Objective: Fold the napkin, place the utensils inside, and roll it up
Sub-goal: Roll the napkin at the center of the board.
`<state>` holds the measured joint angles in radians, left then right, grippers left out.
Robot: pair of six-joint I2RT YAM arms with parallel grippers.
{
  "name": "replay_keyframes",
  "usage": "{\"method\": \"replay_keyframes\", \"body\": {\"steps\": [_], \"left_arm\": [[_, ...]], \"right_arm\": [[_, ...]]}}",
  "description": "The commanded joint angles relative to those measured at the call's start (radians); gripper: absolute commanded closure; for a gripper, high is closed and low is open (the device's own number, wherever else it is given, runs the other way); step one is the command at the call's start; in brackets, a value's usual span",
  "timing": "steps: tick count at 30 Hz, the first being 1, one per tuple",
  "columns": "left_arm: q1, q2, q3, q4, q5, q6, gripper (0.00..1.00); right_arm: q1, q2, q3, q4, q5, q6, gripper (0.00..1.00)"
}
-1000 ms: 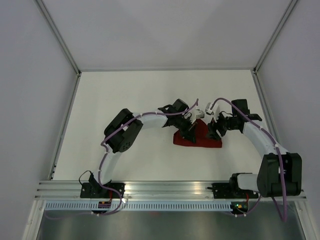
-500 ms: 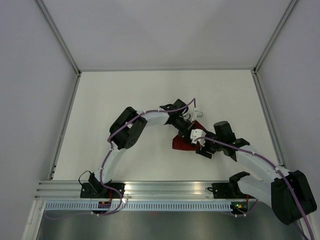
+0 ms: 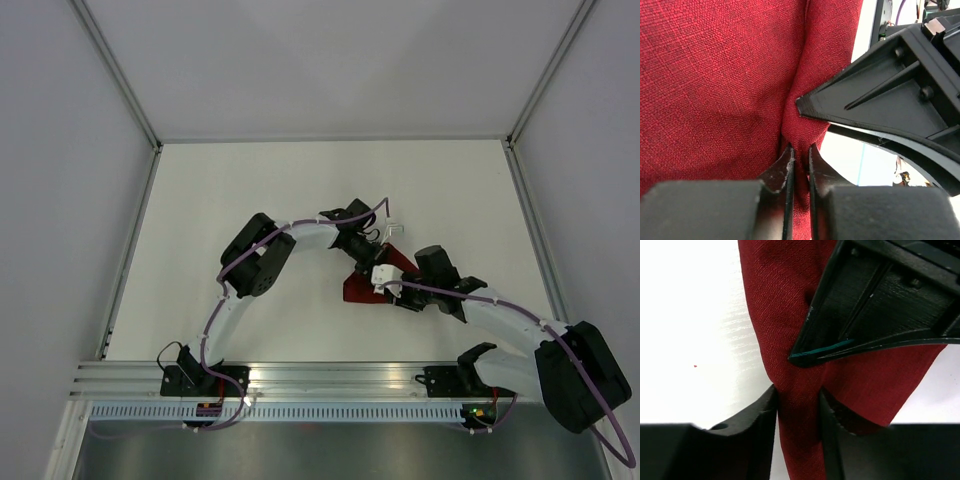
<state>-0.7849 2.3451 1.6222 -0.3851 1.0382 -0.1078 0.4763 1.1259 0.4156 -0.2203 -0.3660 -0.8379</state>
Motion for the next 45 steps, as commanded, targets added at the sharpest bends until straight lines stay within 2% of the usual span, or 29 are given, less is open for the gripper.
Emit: {"method": "replay_keyframes", "body": {"steps": [1, 2, 5, 8, 14, 22, 29, 32, 38, 42, 43, 44, 45], "left_arm": [[0.007, 0.053, -0.018, -0.103, -0.102, -0.016, 0.84], [0.012, 0.040, -0.018, -0.095, -0.109, -0.018, 0.79], [0.019, 0.001, -0.024, -0.074, -0.107, -0.030, 0.66], [0.029, -0.036, -0.028, -0.060, -0.110, -0.046, 0.60], [0.065, -0.142, -0.079, 0.020, -0.127, -0.095, 0.56], [0.127, -0.315, -0.249, 0.195, -0.199, -0.165, 0.55], [0.144, -0.579, -0.529, 0.498, -0.430, -0.196, 0.55], [0.136, -0.641, -0.617, 0.563, -0.505, -0.190, 0.55], [0.020, -0.773, -0.769, 0.702, -0.738, -0.020, 0.55], [-0.111, -0.790, -0.821, 0.790, -0.897, 0.227, 0.54], [-0.140, -0.776, -0.820, 0.790, -0.926, 0.271, 0.41], [-0.187, -0.765, -0.811, 0.786, -0.958, 0.360, 0.37], [-0.212, -0.751, -0.803, 0.781, -0.986, 0.397, 0.37]], "right_arm": [[0.001, 0.026, 0.041, -0.005, 0.033, -0.016, 0.62], [0.001, 0.044, 0.048, -0.022, 0.032, -0.018, 0.68], [0.002, 0.086, 0.080, -0.063, 0.010, -0.024, 0.75], [0.001, 0.132, 0.115, -0.109, -0.019, -0.024, 0.78], [-0.007, 0.205, 0.169, -0.166, -0.085, -0.020, 0.79], [-0.044, 0.342, 0.287, -0.283, -0.169, -0.056, 0.80], [-0.136, 0.569, 0.454, -0.491, -0.281, -0.138, 0.80], [-0.174, 0.687, 0.549, -0.604, -0.327, -0.190, 0.80], [-0.238, 0.911, 0.733, -0.802, -0.392, -0.260, 0.80], [-0.263, 0.982, 0.799, -0.855, -0.416, -0.291, 0.80], [-0.268, 0.995, 0.805, -0.860, -0.418, -0.291, 0.80], [-0.268, 1.003, 0.810, -0.867, -0.419, -0.290, 0.80], [-0.269, 1.014, 0.818, -0.870, -0.422, -0.290, 0.80]]}}
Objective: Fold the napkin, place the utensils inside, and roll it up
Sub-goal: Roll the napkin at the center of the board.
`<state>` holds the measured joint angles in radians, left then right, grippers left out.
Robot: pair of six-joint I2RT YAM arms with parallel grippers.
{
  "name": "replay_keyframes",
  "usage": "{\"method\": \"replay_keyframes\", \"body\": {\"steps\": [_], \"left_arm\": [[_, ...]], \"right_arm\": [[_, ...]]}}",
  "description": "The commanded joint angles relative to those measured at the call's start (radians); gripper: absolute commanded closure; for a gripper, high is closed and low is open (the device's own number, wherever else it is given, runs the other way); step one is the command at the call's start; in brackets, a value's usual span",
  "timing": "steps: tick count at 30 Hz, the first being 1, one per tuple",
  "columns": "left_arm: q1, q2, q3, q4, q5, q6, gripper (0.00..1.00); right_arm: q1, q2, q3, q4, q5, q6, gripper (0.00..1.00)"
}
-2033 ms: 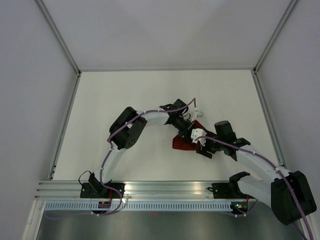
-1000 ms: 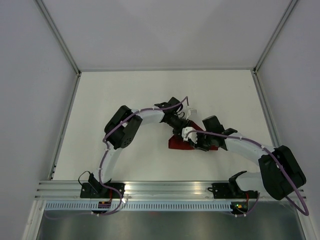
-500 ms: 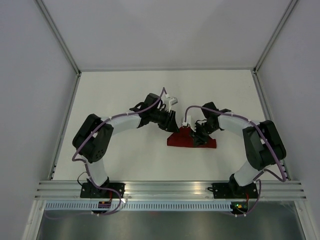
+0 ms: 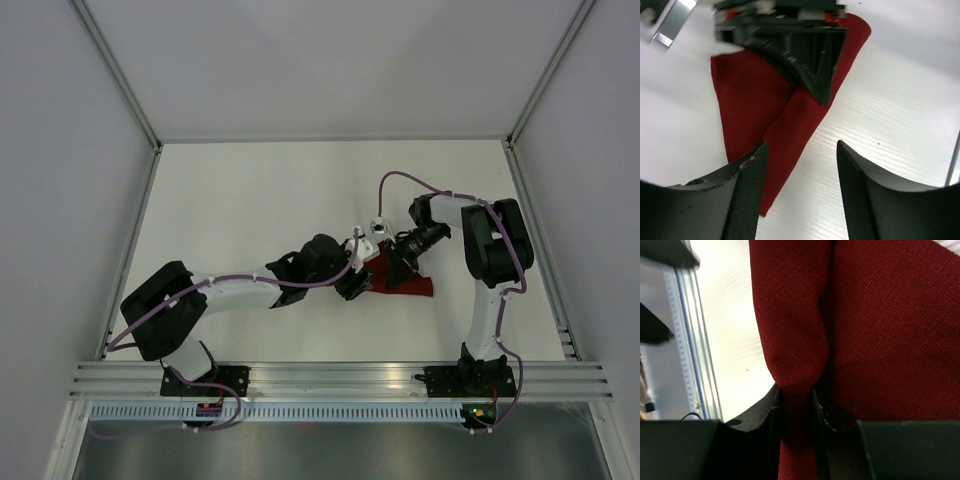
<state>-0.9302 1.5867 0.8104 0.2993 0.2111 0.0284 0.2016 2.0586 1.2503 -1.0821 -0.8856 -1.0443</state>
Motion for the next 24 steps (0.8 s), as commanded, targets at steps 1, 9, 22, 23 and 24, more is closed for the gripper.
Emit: {"method": "replay_keyframes", "body": {"steps": [1, 9, 22, 23, 24], "left_arm": [[-0.103, 0.036, 0.018, 0.089, -0.195, 0.290, 0.37], [-0.188, 0.197, 0.059, 0.153, -0.297, 0.539, 0.34], [-0.202, 0.288, 0.125, 0.051, -0.176, 0.542, 0.42], [-0.200, 0.295, 0.134, 0.025, -0.158, 0.529, 0.46], [-0.199, 0.308, 0.163, -0.036, -0.123, 0.498, 0.55]], "right_arm": [[0.005, 0.087, -0.012, -0.013, 0.096, -0.082, 0.80], [0.004, 0.127, 0.012, -0.025, 0.097, -0.076, 0.80], [0.004, 0.163, 0.063, -0.044, 0.099, -0.056, 0.80], [0.004, 0.161, 0.061, -0.041, 0.099, -0.051, 0.80], [0.004, 0.160, 0.061, -0.033, 0.105, -0.043, 0.80]]}}
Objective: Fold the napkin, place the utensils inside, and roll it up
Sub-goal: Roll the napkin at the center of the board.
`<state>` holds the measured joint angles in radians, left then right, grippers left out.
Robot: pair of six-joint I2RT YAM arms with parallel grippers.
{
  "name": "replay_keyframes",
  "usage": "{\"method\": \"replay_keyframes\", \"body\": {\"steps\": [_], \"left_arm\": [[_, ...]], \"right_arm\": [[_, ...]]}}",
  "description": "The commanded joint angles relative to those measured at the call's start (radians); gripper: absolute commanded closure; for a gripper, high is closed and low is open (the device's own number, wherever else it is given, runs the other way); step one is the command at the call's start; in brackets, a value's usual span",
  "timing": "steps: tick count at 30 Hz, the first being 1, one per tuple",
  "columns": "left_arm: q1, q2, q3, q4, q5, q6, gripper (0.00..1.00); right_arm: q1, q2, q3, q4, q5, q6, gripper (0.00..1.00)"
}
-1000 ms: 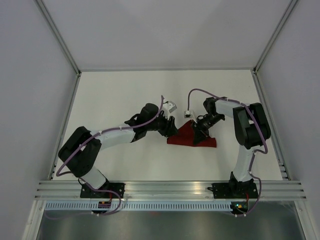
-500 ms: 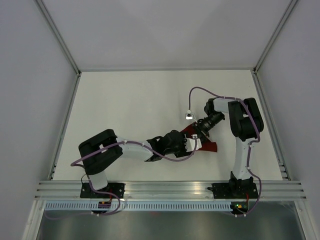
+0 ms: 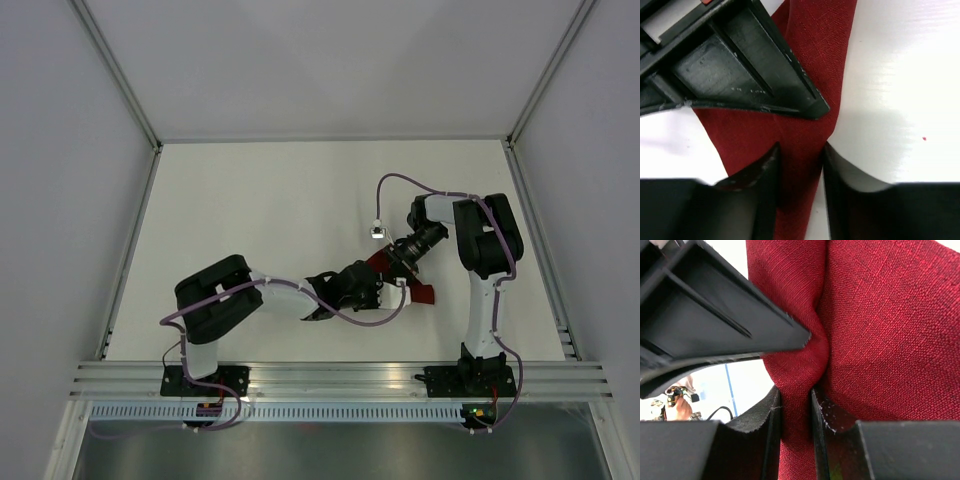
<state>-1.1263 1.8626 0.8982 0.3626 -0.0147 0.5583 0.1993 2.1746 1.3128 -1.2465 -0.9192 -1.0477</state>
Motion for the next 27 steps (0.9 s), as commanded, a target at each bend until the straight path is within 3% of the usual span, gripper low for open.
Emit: {"method": "replay_keyframes", "body": {"steps": [1, 4, 6, 9, 16, 23, 27], "left_arm": [[0.000, 0.041, 0.093, -0.131, 0.122, -0.032, 0.62], [0.016, 0.081, 0.149, -0.230, 0.182, -0.110, 0.81], [0.025, 0.099, 0.169, -0.267, 0.206, -0.133, 0.88], [0.051, 0.130, 0.202, -0.332, 0.281, -0.176, 0.98], [0.163, 0.181, 0.252, -0.418, 0.525, -0.287, 0.98], [0.221, 0.270, 0.353, -0.553, 0.666, -0.331, 0.98], [0.279, 0.296, 0.384, -0.577, 0.778, -0.394, 0.98]], "right_arm": [[0.006, 0.044, -0.001, 0.134, 0.138, -0.040, 0.79], [0.006, 0.034, -0.003, 0.150, 0.140, -0.025, 0.78], [0.006, 0.022, -0.003, 0.157, 0.143, -0.017, 0.77], [0.006, -0.024, -0.020, 0.195, 0.144, 0.001, 0.63], [-0.008, -0.188, -0.057, 0.263, 0.125, 0.069, 0.36], [-0.063, -0.324, -0.050, 0.318, 0.121, 0.190, 0.32], [-0.112, -0.456, -0.127, 0.448, 0.138, 0.247, 0.32]]}}
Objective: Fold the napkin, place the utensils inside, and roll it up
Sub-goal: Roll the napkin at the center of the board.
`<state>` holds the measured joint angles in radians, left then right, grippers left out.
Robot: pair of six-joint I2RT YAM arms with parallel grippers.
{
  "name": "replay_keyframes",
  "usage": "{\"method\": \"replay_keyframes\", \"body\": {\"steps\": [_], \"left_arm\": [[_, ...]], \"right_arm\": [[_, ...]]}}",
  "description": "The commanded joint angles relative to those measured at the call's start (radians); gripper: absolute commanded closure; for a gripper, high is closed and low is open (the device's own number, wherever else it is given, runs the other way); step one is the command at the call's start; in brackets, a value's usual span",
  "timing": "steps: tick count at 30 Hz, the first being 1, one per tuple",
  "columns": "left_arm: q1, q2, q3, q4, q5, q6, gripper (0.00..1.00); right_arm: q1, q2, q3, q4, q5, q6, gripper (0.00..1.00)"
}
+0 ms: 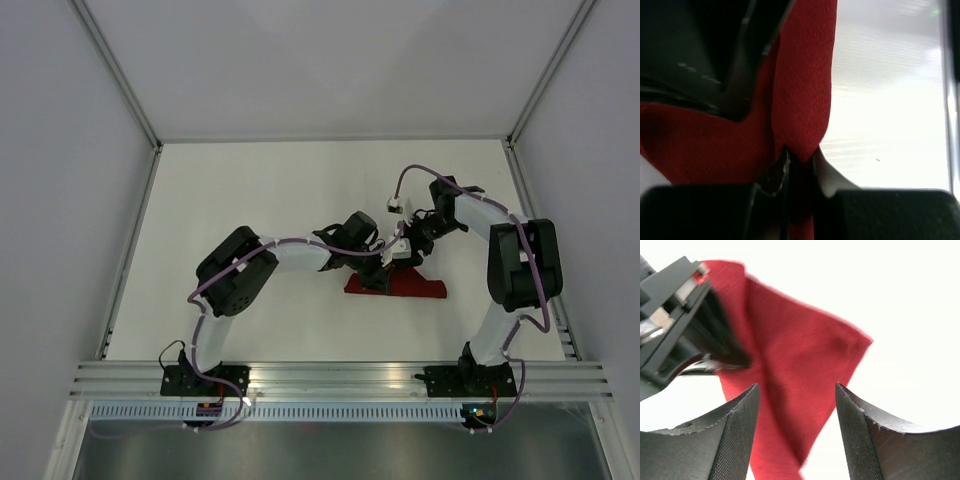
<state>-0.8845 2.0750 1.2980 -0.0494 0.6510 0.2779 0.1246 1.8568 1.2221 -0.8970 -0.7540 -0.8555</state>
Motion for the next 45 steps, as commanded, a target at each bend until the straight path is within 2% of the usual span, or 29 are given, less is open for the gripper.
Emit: {"method": "replay_keyframes", "body": {"steps": [1, 6, 10, 12, 15, 23, 29, 45], "left_arm": [[0.048, 0.100, -0.008, -0.182, 0.136, -0.123, 0.97], [0.111, 0.163, 0.056, -0.237, 0.261, -0.186, 0.95], [0.133, 0.214, 0.109, -0.308, 0.277, -0.204, 0.95], [0.133, 0.231, 0.133, -0.325, 0.263, -0.206, 0.95], [0.133, 0.231, 0.141, -0.336, 0.243, -0.215, 0.96], [0.130, 0.169, 0.095, -0.326, 0.168, -0.218, 0.98], [0.124, 0.129, 0.067, -0.307, 0.113, -0.210, 0.98], [0.041, 0.048, 0.006, -0.225, -0.108, -0.180, 0.98]], "right_arm": [[-0.040, -0.172, -0.091, 0.131, -0.021, 0.065, 0.32], [-0.042, -0.428, -0.262, 0.300, 0.001, 0.081, 0.29], [-0.019, -0.626, -0.430, 0.407, 0.070, 0.055, 0.27], [-0.005, -0.674, -0.507, 0.496, 0.114, 0.073, 0.24], [0.001, -0.699, -0.532, 0.524, 0.174, 0.078, 0.24], [-0.002, -0.549, -0.451, 0.451, 0.219, 0.108, 0.24], [-0.003, -0.429, -0.386, 0.487, 0.289, 0.174, 0.25], [-0.005, -0.053, -0.026, 0.392, 0.361, 0.357, 0.26]]}}
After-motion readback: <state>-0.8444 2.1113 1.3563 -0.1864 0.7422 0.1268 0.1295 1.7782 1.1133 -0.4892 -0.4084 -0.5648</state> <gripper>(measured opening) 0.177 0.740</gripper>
